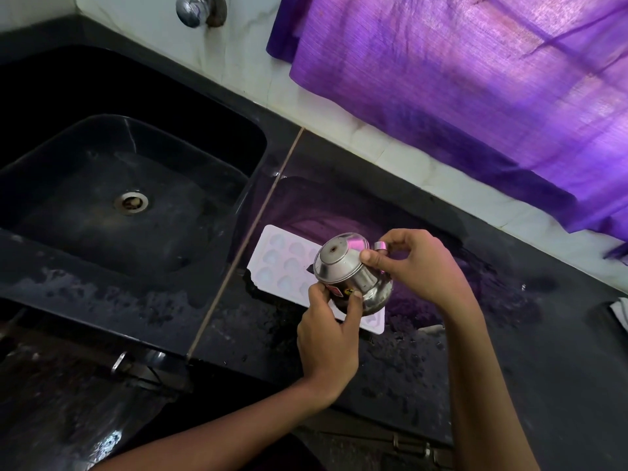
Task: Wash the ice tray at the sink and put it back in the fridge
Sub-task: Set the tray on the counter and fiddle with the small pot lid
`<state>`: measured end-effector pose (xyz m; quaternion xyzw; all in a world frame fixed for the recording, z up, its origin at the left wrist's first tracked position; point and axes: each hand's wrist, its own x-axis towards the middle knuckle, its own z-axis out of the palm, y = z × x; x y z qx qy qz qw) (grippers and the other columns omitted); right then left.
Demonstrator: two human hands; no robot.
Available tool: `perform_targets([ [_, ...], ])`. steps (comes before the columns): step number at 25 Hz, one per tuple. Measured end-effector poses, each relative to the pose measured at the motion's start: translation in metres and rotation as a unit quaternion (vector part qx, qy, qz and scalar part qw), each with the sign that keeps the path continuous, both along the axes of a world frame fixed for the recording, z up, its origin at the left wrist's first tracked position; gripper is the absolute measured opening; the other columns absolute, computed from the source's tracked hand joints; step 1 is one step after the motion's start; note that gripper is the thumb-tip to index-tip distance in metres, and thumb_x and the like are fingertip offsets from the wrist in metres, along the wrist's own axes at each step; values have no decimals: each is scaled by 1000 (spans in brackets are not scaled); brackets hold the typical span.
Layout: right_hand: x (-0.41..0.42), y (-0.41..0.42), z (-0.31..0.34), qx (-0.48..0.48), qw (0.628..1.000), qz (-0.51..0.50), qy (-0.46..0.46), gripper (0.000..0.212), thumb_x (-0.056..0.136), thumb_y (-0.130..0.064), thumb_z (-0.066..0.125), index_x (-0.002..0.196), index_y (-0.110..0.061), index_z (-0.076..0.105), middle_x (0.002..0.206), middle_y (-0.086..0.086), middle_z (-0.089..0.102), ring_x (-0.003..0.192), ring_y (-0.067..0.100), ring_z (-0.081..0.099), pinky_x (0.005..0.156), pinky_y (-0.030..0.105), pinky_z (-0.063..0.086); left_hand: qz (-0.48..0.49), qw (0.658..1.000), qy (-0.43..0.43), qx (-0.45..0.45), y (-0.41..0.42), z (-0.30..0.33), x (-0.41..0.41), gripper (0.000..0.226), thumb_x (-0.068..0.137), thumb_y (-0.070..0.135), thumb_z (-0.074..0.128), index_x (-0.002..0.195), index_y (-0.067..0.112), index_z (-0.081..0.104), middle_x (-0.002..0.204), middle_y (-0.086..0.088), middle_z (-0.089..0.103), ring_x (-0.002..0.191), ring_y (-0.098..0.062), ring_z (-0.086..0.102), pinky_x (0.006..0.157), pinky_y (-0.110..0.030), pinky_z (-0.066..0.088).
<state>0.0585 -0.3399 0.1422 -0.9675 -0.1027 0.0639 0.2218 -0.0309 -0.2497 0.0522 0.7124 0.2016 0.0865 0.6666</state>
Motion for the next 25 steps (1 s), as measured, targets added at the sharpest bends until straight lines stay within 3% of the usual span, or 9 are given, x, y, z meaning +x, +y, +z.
perform_targets([
  [4,-1,2,-5,-12,1000,4,3,36,70,-57,68,81,-22,67,79,-11,68,78,1,62,65,20,43,7,1000,11,3,3,-2,-5,27,87,36,60,104,17,51,90,16,59,89,-13,65,68,-25,43],
  [11,-2,8,-4,-24,1000,6,-3,33,73,-54,70,80,-21,67,79,-10,68,80,3,62,67,22,46,12,1000,16,-1,6,-2,-8,26,86,37,59,102,18,51,90,16,61,90,-16,65,69,-29,44],
  [18,-2,8,-2,-30,1000,3,-6,32,72,-55,70,76,-23,66,76,-12,67,78,1,62,67,23,46,10,1000,13,-8,6,0,-7,26,86,37,60,102,18,51,96,13,64,89,-13,65,66,-23,38],
  [25,-2,6,3,-11,1000,2,4,39,67,-61,67,77,-23,67,74,-10,68,75,3,64,73,30,52,7,1000,-3,-2,5,-1,-4,26,86,38,60,102,21,50,90,19,60,85,-12,66,72,-31,50],
])
